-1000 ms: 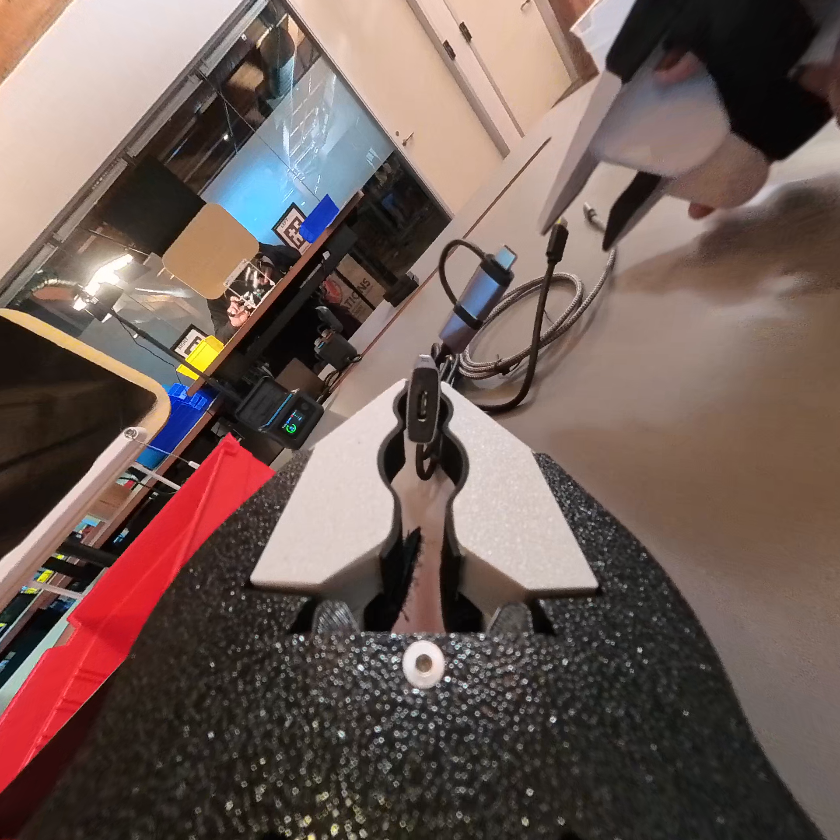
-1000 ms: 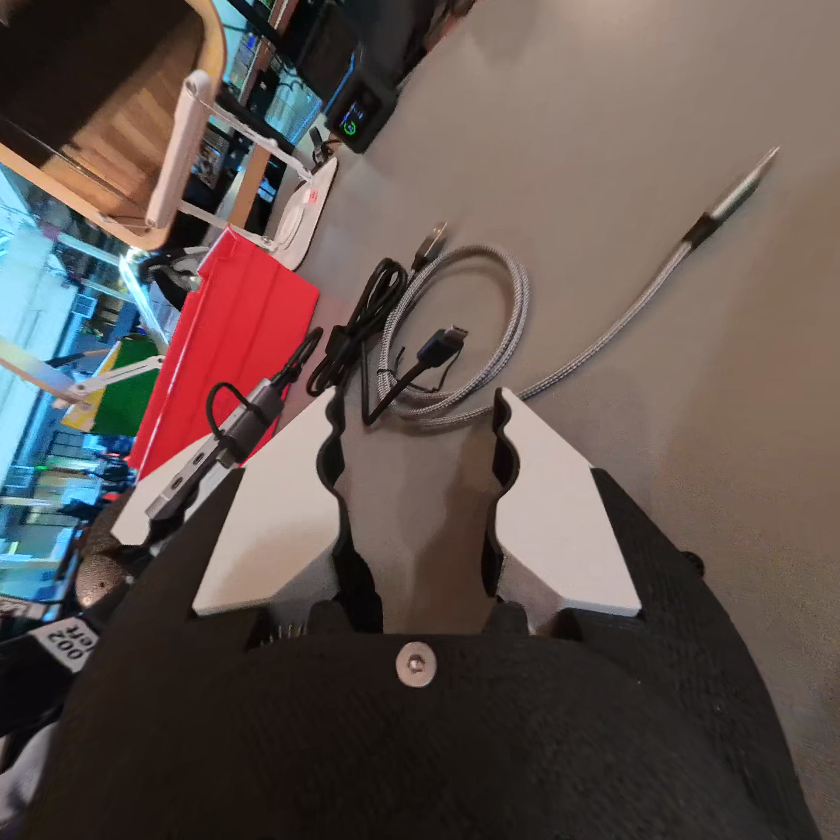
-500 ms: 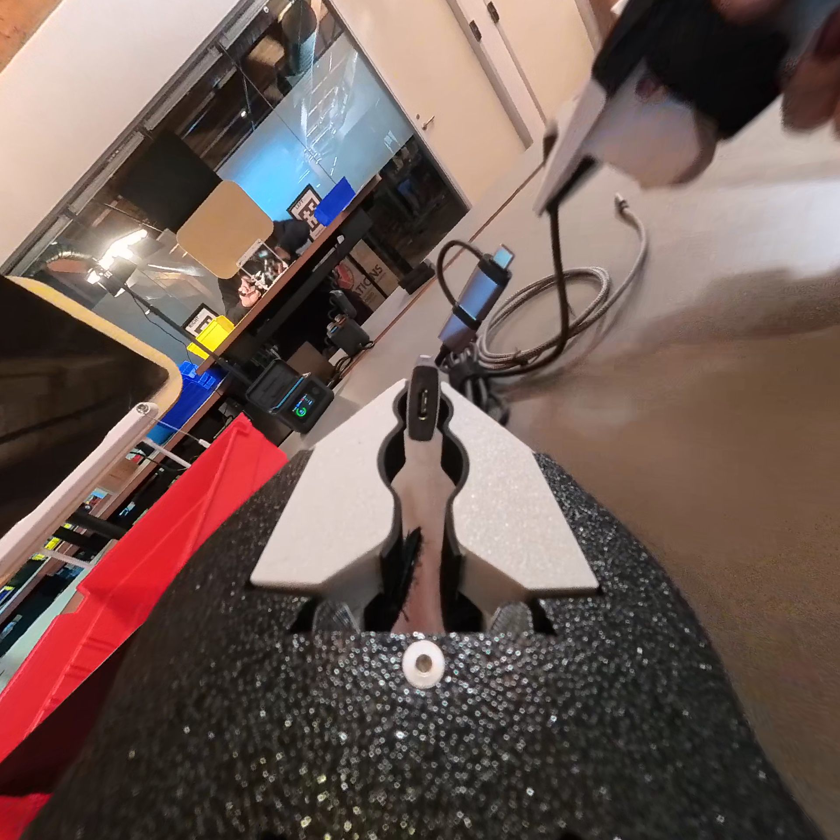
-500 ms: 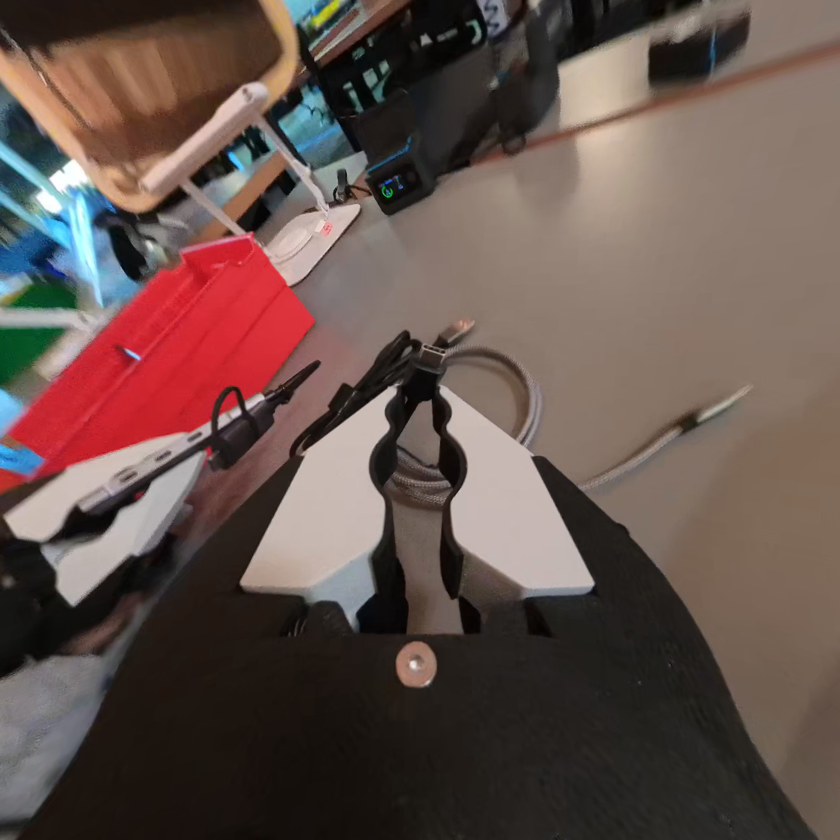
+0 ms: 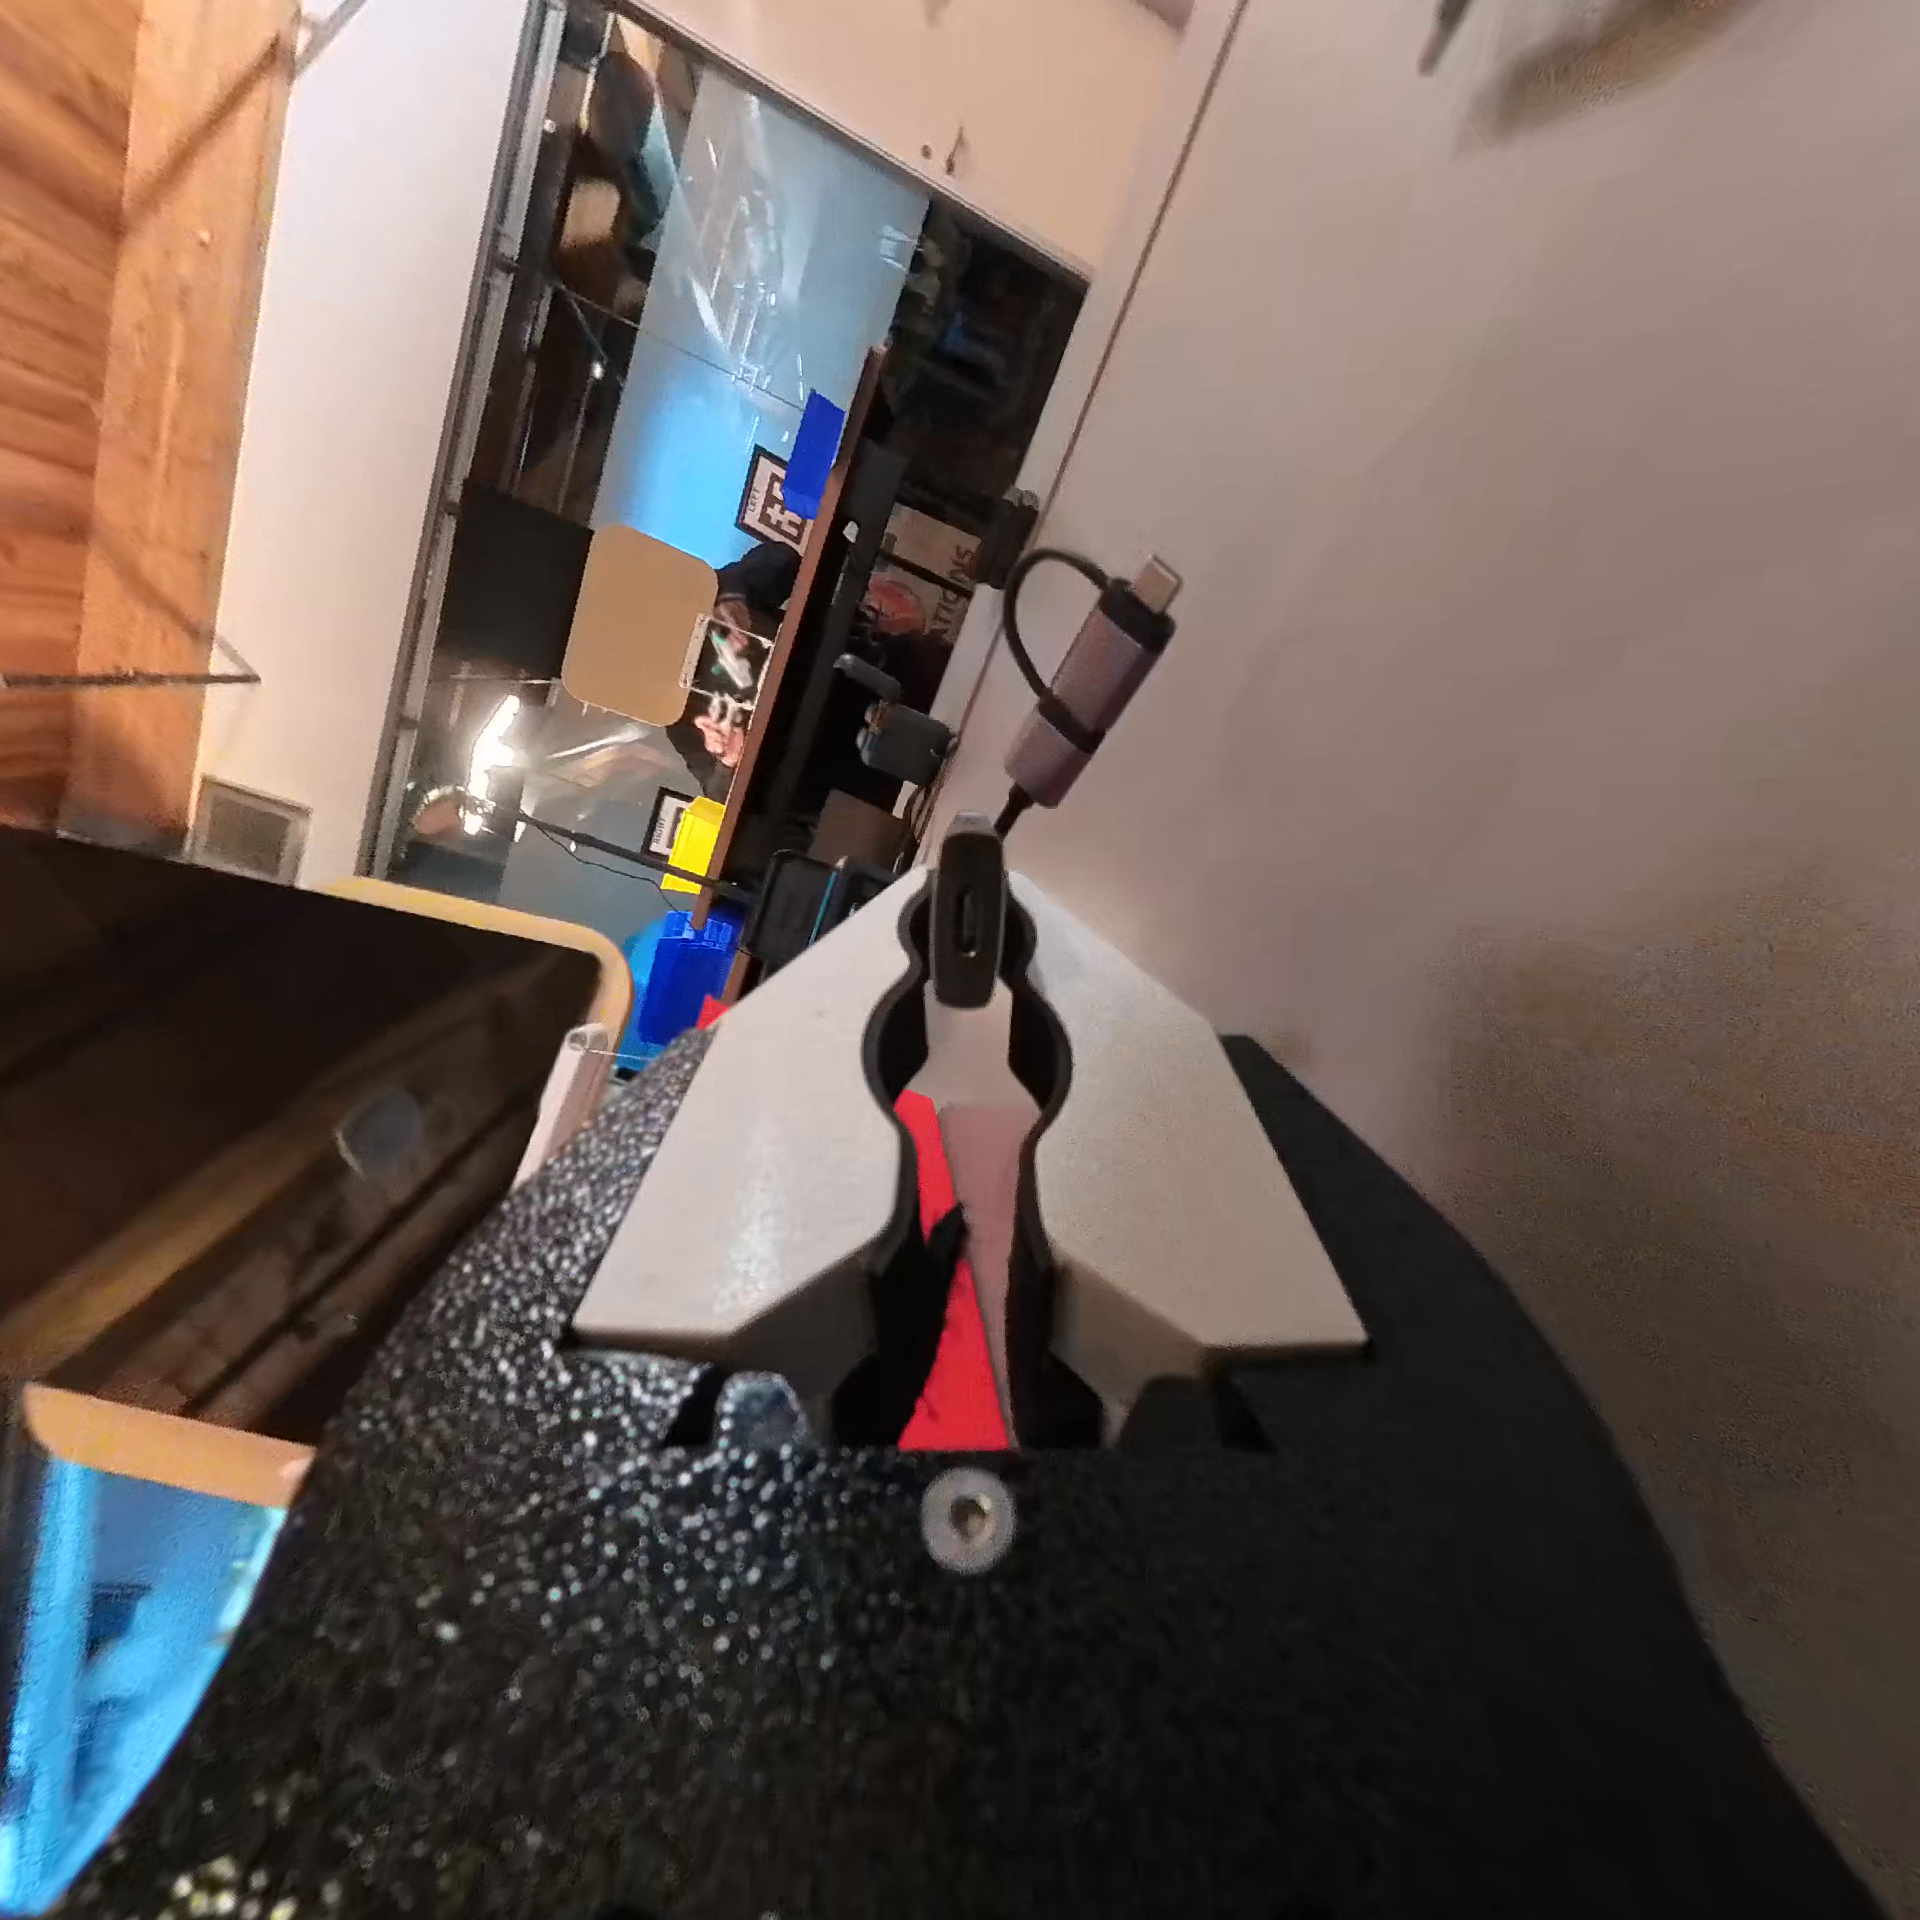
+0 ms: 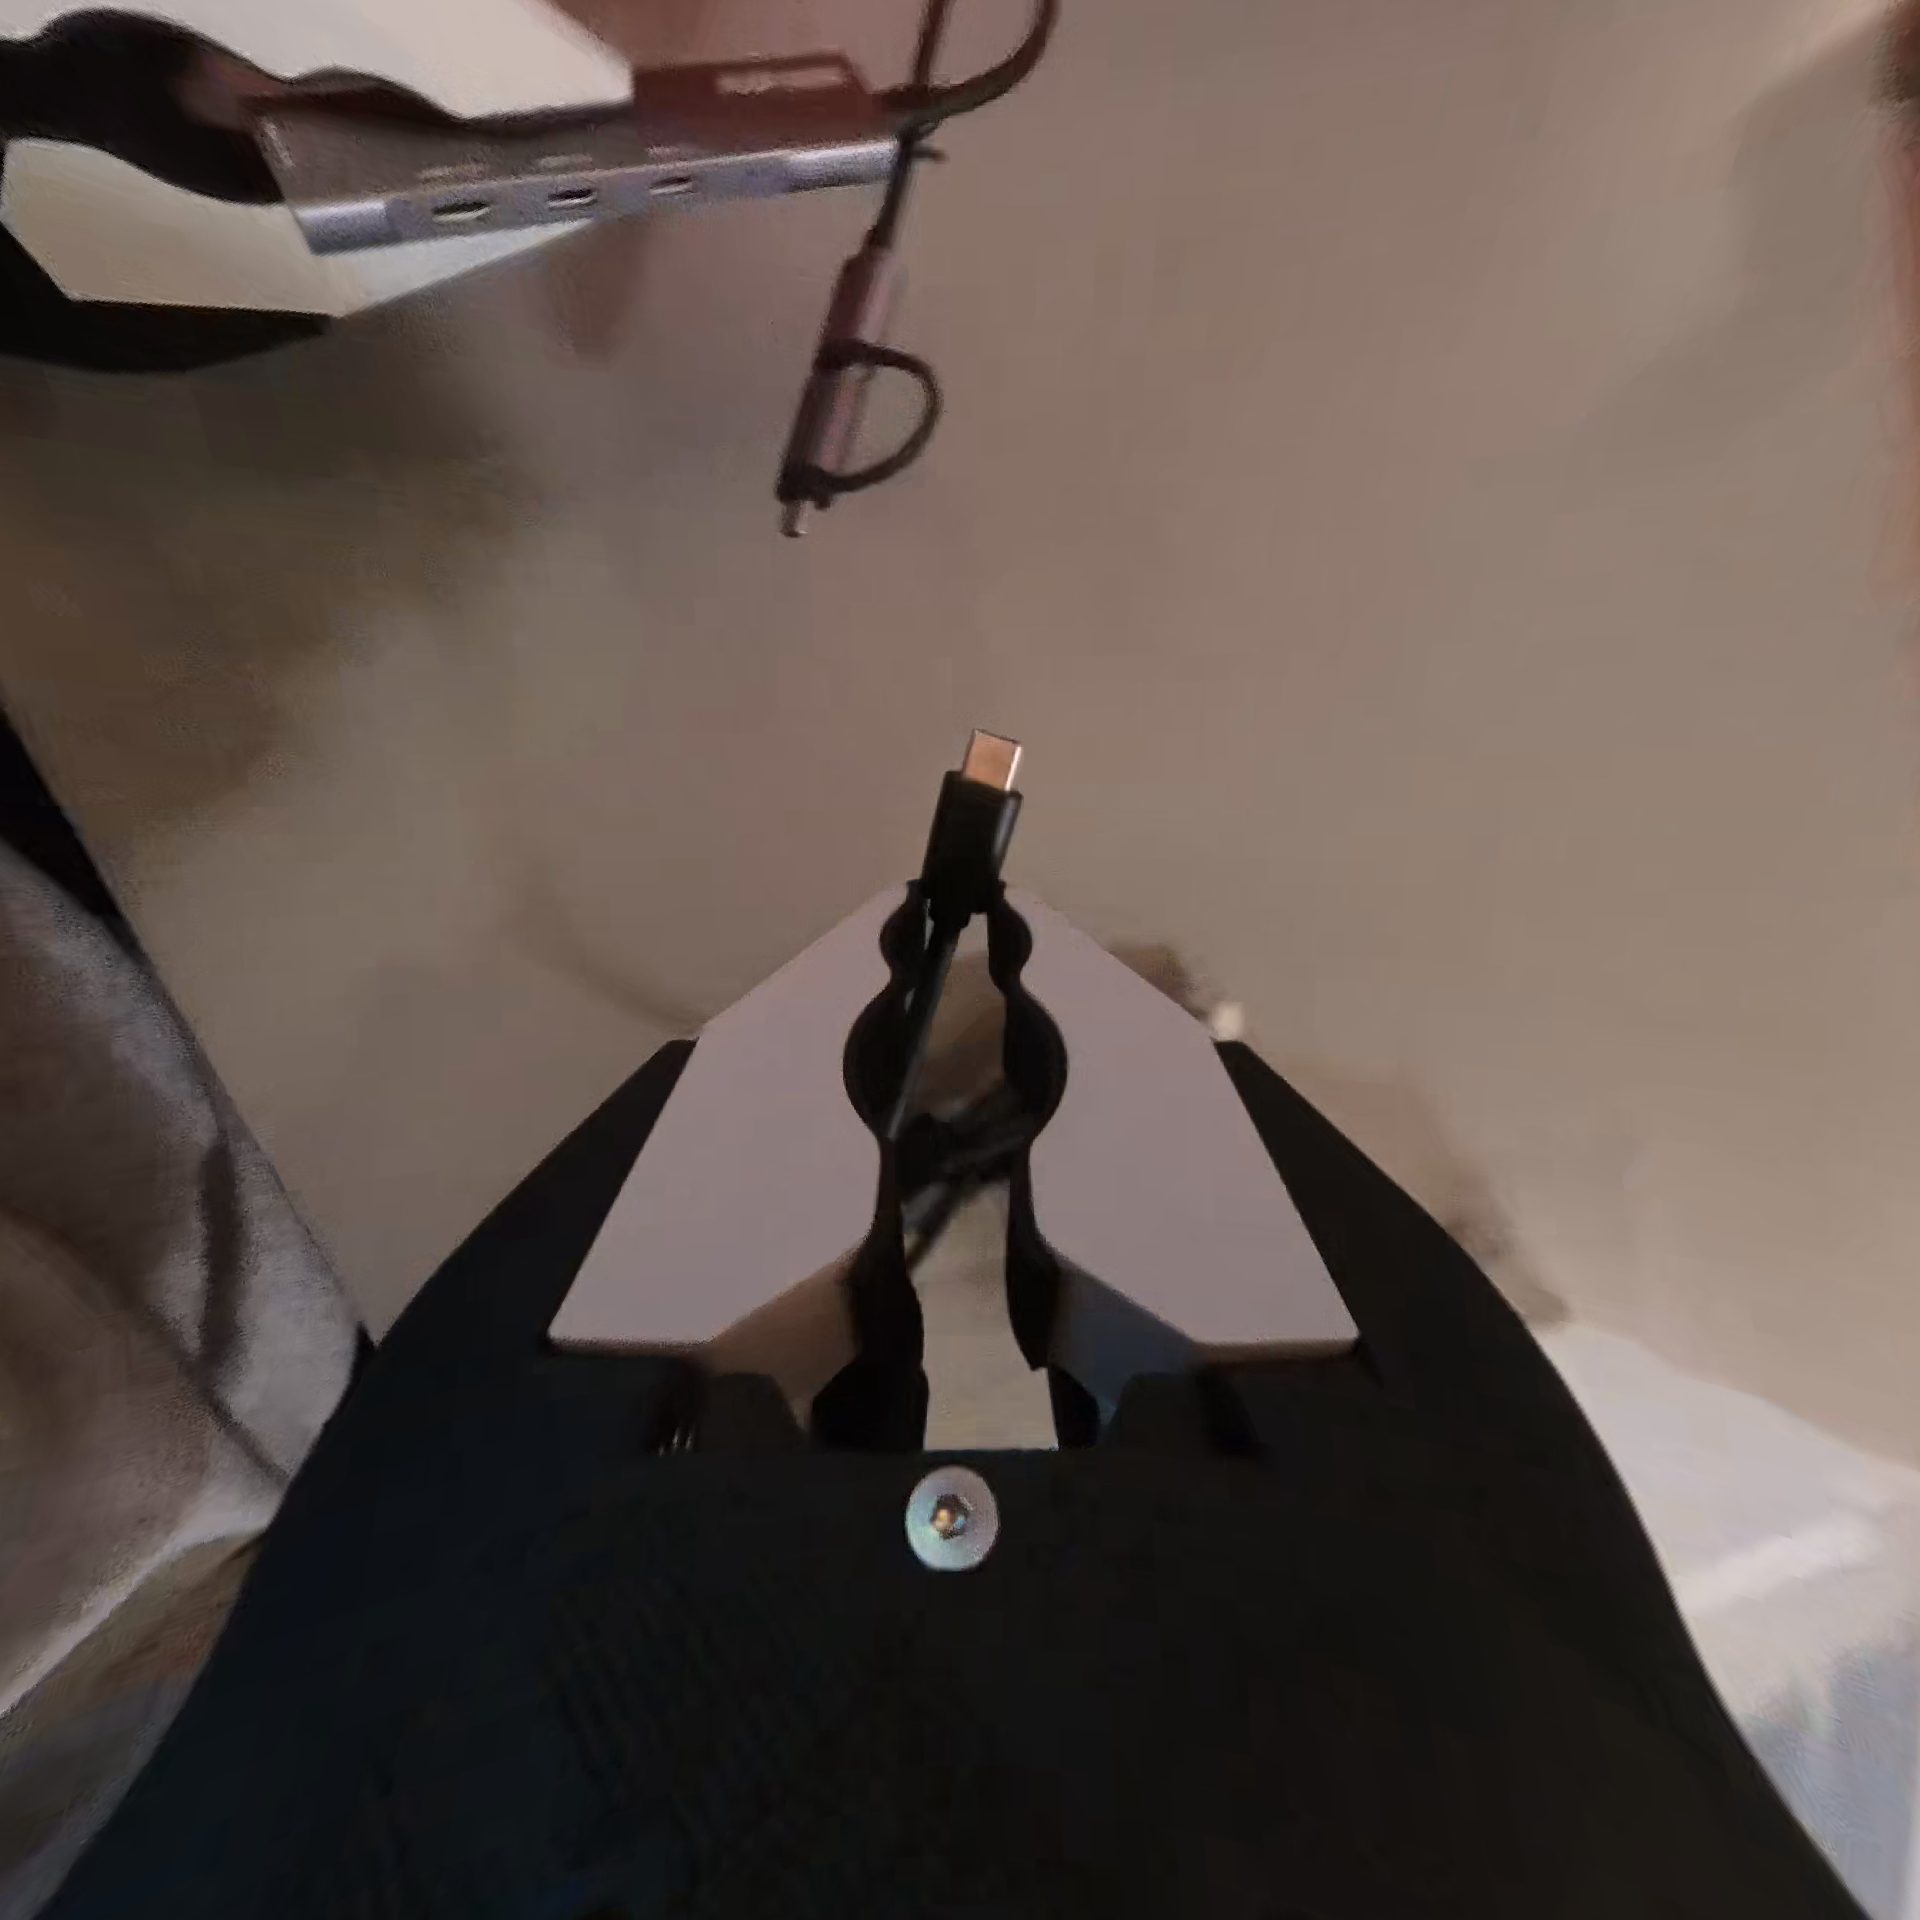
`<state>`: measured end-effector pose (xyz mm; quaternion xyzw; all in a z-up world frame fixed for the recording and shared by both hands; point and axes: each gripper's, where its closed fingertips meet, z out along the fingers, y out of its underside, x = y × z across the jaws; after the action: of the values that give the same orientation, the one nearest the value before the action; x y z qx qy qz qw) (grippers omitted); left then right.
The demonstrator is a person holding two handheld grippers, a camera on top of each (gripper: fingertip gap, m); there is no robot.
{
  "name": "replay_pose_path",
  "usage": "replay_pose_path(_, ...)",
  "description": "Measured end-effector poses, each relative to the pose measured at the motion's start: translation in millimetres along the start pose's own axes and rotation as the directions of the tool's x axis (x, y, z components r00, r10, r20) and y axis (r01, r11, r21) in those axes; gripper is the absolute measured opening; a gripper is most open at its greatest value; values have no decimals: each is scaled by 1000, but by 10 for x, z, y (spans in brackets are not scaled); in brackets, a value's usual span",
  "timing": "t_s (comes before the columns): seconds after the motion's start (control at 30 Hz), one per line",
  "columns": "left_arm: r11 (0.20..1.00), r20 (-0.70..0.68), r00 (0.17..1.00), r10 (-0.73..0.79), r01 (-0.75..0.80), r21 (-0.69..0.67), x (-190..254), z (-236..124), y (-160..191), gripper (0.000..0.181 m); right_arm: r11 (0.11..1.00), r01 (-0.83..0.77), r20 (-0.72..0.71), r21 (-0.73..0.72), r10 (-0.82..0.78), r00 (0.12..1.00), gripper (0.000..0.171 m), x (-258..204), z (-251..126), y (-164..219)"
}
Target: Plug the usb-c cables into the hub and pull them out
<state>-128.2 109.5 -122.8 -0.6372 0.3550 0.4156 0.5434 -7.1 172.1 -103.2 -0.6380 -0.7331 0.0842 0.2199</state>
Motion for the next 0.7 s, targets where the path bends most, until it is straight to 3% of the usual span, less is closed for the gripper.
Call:
replay_pose_path(0.17,990,-38,989,143,-144,-4,109,14,77,8,998,-41,219,48,30,975,9,-314,567,-64)
replay_pose_path(0.37,986,-68,984,166,-165,20,170,28,103,8,994,-43,263,97,16,965,9,-413,892,-106)
replay_pose_path(0.6,987,-102,982,159,-158,17,230,41,122,8,989,-54,138,137,35,990,37,-346,685,-66)
replay_pose_path(0.7,988,-109,982,155,-154,20,243,41,119,8,985,-58,155,160,33,987,36,-459,557,-23)
